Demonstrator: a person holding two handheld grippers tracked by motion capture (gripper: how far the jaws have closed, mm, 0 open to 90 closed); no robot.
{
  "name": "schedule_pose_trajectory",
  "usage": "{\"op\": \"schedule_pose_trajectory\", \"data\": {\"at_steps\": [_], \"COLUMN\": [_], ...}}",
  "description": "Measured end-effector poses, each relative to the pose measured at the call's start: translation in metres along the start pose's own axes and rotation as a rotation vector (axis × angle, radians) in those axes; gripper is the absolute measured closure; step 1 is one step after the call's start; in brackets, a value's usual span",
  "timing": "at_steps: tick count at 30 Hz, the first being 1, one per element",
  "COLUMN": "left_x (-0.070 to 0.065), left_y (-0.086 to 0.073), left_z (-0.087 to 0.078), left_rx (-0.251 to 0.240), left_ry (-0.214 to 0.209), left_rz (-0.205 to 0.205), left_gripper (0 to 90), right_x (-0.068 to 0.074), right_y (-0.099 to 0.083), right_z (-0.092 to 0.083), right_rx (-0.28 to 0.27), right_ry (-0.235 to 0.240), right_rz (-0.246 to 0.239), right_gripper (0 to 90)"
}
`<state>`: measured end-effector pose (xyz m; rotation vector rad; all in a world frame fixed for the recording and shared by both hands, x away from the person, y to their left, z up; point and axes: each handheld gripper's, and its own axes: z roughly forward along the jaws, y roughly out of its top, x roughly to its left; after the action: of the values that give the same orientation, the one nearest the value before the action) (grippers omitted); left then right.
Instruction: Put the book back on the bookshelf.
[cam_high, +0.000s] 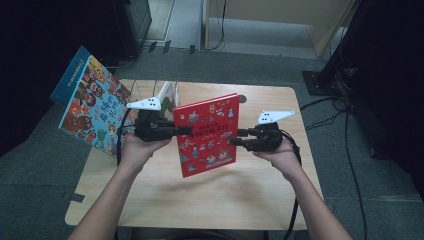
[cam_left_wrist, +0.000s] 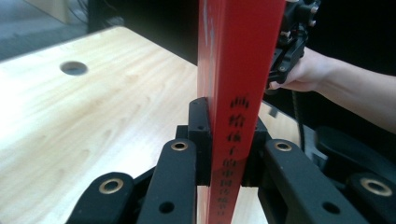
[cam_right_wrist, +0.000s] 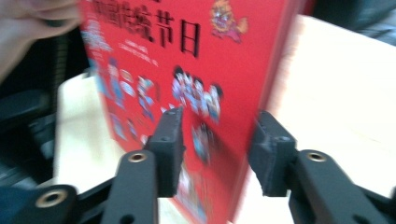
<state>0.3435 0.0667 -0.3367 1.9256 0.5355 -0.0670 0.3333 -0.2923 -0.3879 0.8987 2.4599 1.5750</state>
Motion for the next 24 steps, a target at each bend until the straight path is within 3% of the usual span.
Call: {"op": "schedule_pose_trajectory", "data": {"at_steps": [1, 3, 7, 8, 13, 17, 24], "left_x": [0.000, -0.001, -0.002, -0.001, 0.002, -0.001, -0.006], "left_y": [0.000, 0.000, 0.001, 0.000, -0.001, 0.005, 0.019], "left_z": [0.000, 0.003, 0.007, 0.007, 0.005, 0.006, 0.008], "left_rx": [0.004, -0.001, 0.024, 0.026, 0.032, 0.096, 0.162], "left_ry": [-0.015, -0.043, -0.029, -0.031, -0.041, -0.015, 0.007], "left_rz": [0.016, -0.001, 0.028, 0.022, 0.015, 0.053, 0.072], "left_gripper": [81.2, 81.3, 81.2, 81.2, 80.8, 79.7, 78.2], "right_x": [-0.002, -0.007, -0.004, -0.003, -0.010, -0.009, -0.006], "right_y": [-0.001, -0.001, 0.002, 0.003, 0.005, 0.008, 0.010], "right_z": [-0.001, -0.002, 0.008, 0.010, 0.010, 0.008, 0.004], "right_rx": [-0.022, -0.058, -0.097, -0.090, -0.121, -0.117, -0.138], "right_ry": [-0.024, -0.044, 0.040, 0.034, 0.101, 0.095, 0.082], "right_rz": [0.015, 0.033, -0.011, -0.014, 0.045, 0.023, 0.007], "right_gripper": [51.5, 49.4, 56.3, 55.8, 60.1, 61.5, 61.9]}}
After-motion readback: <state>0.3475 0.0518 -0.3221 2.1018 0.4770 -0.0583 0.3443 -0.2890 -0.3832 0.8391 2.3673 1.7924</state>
